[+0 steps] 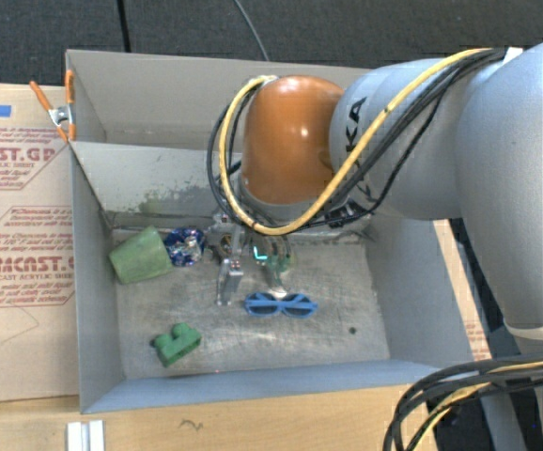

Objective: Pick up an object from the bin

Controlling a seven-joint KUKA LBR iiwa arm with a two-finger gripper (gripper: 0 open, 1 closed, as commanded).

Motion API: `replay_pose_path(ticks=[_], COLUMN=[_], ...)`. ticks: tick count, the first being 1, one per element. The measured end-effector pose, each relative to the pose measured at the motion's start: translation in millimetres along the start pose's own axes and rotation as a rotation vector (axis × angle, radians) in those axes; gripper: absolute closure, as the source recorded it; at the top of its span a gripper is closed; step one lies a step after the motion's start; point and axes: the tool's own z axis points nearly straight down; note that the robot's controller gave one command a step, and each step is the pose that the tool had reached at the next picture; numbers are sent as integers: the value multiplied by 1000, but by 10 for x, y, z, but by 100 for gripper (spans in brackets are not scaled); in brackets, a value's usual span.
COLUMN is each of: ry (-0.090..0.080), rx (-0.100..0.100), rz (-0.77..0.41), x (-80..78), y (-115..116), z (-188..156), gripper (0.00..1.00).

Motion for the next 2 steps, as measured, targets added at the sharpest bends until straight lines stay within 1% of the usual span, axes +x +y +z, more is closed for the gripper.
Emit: replay_pose_path(ticks=[1,2], ry=[-11,-6], rx=[-2,-2], rz=[-49,-55], x=[-53,-52], y=[-864,-832], z=[987,943], gripper=[0,100])
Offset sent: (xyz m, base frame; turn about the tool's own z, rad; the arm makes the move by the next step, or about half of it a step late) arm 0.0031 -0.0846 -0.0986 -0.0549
